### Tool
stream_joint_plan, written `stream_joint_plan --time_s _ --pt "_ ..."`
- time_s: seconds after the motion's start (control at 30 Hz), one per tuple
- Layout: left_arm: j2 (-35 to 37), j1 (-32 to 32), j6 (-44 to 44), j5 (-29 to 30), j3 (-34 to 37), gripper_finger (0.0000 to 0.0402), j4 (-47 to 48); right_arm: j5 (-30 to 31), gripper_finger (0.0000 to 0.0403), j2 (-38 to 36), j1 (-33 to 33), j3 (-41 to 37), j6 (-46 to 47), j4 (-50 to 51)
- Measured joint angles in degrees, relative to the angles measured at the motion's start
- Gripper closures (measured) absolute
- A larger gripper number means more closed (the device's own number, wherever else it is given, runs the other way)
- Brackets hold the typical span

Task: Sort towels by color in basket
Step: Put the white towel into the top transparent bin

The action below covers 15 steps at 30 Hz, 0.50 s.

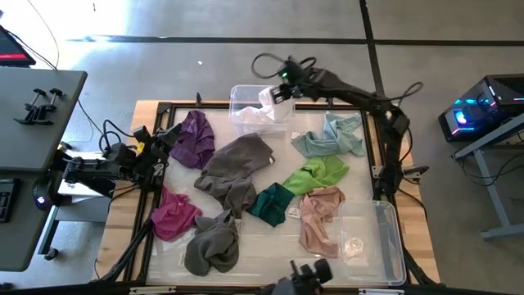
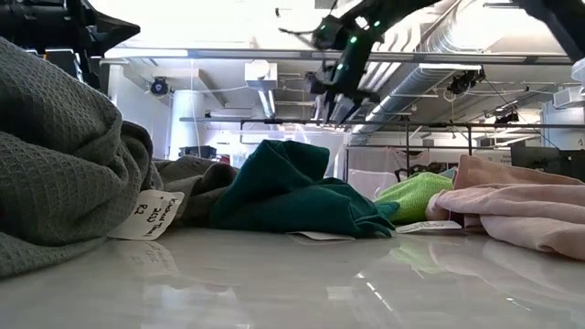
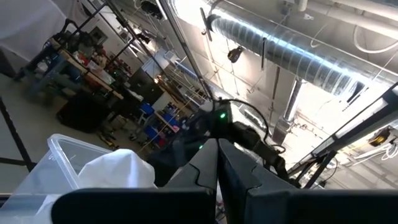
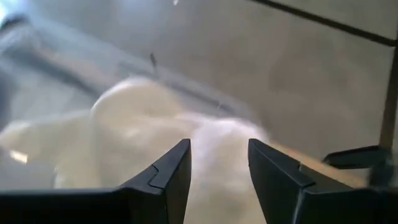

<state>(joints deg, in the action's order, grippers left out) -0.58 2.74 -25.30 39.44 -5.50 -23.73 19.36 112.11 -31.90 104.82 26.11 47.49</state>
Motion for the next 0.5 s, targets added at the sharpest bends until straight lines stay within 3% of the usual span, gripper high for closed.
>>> stream_joint_plan --time_s 0.17,0.5 --pt "0.0 0.0 0.0 -0.2 0.0 0.0401 0.0 -6.4 0.025 5.3 1.8 0.9 1.1 -1.0" --pt "0.0 0.0 0.0 -0.4 0.0 0.0402 0.0 -9.3 0.025 10.8 3.6 1.4 -0.3 0.8"
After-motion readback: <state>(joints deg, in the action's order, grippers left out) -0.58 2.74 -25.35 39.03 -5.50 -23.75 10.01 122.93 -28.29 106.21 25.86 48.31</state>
